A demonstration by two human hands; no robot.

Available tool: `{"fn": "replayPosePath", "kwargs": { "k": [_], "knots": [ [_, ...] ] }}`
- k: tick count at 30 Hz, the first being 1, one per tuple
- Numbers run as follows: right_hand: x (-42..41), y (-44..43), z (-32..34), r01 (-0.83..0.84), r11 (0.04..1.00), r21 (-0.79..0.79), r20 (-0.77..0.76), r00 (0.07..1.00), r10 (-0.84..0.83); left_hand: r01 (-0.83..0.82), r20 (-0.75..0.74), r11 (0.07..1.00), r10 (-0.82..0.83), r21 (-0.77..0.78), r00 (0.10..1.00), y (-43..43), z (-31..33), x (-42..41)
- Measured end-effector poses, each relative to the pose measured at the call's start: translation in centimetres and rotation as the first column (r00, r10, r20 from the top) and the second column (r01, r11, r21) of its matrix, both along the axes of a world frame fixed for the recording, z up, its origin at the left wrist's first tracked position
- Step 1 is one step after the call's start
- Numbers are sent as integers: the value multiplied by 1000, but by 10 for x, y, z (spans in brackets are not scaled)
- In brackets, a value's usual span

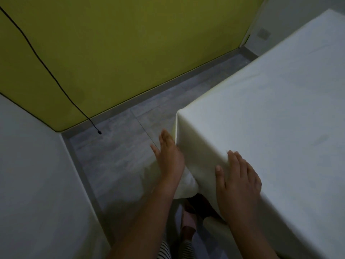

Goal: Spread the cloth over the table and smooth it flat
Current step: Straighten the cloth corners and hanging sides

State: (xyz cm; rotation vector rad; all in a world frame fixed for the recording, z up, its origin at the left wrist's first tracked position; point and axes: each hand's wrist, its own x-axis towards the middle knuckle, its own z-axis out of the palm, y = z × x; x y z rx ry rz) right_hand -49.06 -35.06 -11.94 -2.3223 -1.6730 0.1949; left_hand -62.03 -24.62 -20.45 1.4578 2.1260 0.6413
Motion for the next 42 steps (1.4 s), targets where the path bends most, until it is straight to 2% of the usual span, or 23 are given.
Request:
{"fn": "replayPosePath", "kwargs": {
  "k": [3,6,12,17,21,23,25,30,33,36,39,42],
  "knots": [
    [0,1,7,-15,999,-40,-59,998,12,-31,-20,998,32,57,999,5,6,-2],
    [2,-1,9,-12,998,-58,-70,997,8,-6,-107,992,19,124,994,0,6,-8],
    [-6,-8,12,-22,997,-77,-33,999,19,69,-132,991,-84,-115,988,2,0,-12],
    [-7,-8,14,-37,994,-104,-6,999,36,-7,-145,998,16,67,989,-5,4,-14],
    [-8,-12,14,-65,990,-128,13,998,67,49,-164,993,-66,-106,984,-13,-12,-14],
    [-12,-14,17,-89,987,-134,4,996,90,62,-168,990,-83,-124,982,-12,-17,-10],
    [-14,-16,17,-115,982,-153,6,993,117,59,-141,993,-73,-104,987,-14,-18,-6],
    [-12,-16,19,-119,972,-203,-1,993,121,77,64,997,-77,5,995,-13,-2,-7],
    [-12,-15,23,-111,975,-195,-38,994,105,176,85,984,-175,6,981,-3,14,-1],
    [-9,-14,29,-101,986,-136,-101,991,88,285,60,946,-279,-156,958,-15,21,14],
    [-6,-15,38,-92,992,-85,-146,986,78,439,51,849,-445,-294,894,-37,29,9],
    [-4,-12,50,-85,995,-47,-167,983,76,552,103,767,-552,-326,828,-40,52,-20]
  ]
}}
